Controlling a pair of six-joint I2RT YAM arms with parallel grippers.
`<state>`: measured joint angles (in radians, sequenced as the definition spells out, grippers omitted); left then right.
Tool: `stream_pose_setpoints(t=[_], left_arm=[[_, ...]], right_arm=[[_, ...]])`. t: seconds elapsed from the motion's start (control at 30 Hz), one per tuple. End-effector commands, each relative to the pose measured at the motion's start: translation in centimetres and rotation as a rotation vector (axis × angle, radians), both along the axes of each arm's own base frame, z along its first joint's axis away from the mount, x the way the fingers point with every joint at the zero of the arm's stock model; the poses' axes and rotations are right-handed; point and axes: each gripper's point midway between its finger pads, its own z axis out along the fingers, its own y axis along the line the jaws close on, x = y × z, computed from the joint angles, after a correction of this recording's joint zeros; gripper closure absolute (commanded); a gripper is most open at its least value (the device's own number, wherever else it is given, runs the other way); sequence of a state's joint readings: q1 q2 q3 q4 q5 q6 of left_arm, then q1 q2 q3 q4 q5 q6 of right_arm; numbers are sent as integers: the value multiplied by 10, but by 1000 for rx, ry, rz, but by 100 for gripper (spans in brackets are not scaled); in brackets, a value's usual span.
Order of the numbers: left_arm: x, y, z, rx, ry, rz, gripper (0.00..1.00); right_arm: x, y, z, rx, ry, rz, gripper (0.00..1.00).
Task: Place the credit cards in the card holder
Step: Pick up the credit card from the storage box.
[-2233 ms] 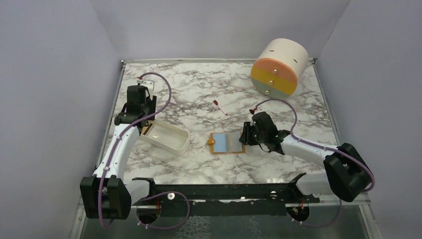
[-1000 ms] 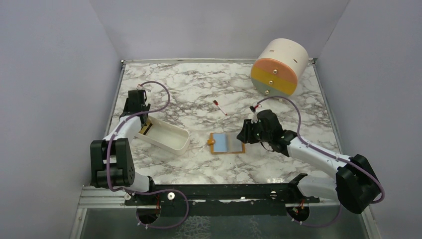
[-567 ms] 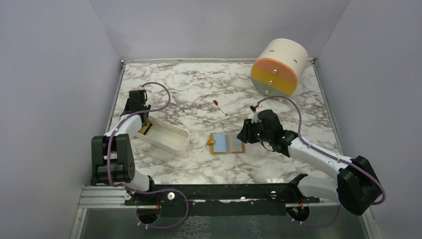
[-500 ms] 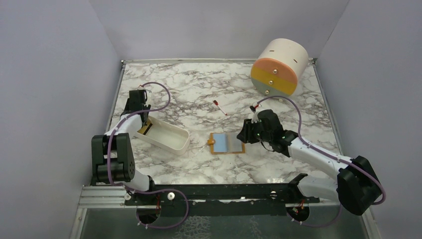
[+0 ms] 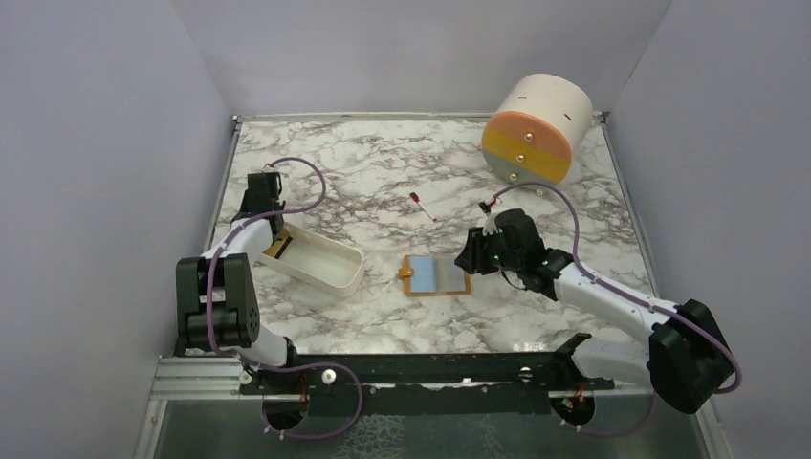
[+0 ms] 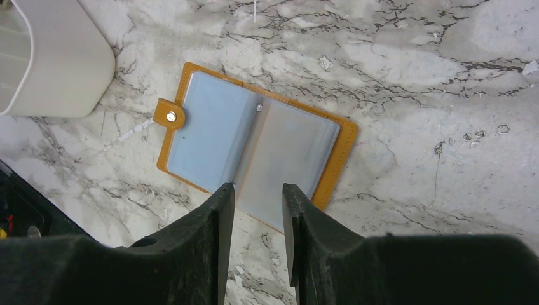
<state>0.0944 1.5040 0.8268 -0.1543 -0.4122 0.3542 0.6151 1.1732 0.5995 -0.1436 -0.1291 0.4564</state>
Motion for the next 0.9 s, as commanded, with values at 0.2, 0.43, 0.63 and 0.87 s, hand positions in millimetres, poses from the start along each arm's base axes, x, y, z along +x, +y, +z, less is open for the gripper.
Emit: stream_pose_setpoints(t=[0.2,0.43,0.63,0.87], left_arm=[[12,7,7,15,-36,6,60],[14,7,12,13,-37,2,66],[15,6,10,0,-8,4,72],[15,0,9,-34,10,-13,98]], right_arm=[[2,4,8,-2,-22,23,66],[2,5,8,6,-16,22,66],[2,5,7,9,-12,18,66],[-1,6,8,28,-8,15,66]])
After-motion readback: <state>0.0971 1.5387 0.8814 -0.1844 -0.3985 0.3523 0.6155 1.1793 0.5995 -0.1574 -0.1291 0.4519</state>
